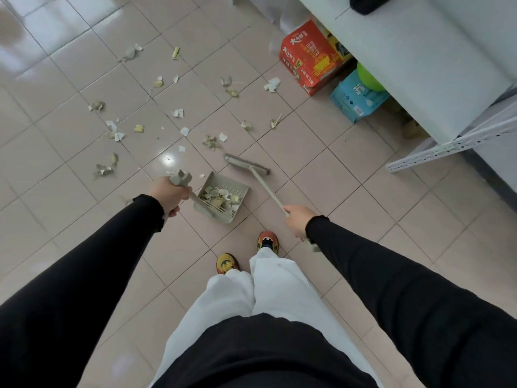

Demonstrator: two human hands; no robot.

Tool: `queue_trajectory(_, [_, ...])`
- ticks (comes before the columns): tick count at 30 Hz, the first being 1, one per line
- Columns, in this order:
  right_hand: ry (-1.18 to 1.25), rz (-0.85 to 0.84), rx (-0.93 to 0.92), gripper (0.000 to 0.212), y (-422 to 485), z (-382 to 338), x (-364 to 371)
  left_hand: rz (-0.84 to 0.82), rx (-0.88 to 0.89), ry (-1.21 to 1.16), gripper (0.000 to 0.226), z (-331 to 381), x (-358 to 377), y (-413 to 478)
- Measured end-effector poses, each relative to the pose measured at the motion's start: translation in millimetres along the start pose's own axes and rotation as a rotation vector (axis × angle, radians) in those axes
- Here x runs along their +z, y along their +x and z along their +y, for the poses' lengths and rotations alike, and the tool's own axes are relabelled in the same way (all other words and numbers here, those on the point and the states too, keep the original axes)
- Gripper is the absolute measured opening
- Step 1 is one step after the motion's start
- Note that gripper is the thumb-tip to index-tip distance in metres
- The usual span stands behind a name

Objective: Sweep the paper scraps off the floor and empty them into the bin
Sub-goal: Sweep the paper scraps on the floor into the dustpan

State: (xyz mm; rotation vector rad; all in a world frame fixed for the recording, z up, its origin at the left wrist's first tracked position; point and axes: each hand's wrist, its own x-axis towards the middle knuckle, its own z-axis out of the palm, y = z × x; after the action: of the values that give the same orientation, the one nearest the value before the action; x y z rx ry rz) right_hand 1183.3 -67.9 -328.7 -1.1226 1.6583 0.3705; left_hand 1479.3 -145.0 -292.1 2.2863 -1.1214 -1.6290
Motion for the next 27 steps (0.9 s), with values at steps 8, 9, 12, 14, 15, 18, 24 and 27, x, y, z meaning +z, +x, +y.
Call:
queue_trajectory(8, [0.3, -0.128, 0.079, 0.055, -68, 43, 7, -0.031, 0.05, 0.024, 0.019, -14, -6, 5])
queue_trajectory(9, [0.335, -0.119, 0.078, 0.055, -78, 50, 9, -0.03, 0.066, 0.014, 0.018, -14, -6, 5])
queue_trajectory(12, [0.441, -0.034, 0.074, 0.058, -82, 65, 10, -0.034, 0.113, 0.016, 0.018, -7, -4, 4])
queue_trajectory(14, [0.504, 0.041, 0.076, 0.059, -75, 67, 0, -0.046, 0.134, 0.034, 0.014, 3, 0, 3])
queue_trajectory(15, [0.524, 0.072, 0.07, 0.058, -70, 67, -7, -0.049, 0.143, 0.038, 0.013, 9, 2, 4])
queue_trajectory(18, [0.528, 0.157, 0.051, 0.057, -46, 65, -44, -0.055, 0.159, 0.041, 0.018, 36, 14, 9])
queue_trajectory(24, [0.482, 0.248, 0.069, 0.054, 43, 64, -162, -0.021, 0.133, 0.0, 0.02, 106, 55, 36])
queue_trajectory(27, [0.39, 0.238, 0.107, 0.053, 90, 66, -220, -0.016, 0.113, -0.031, 0.023, 142, 81, 53])
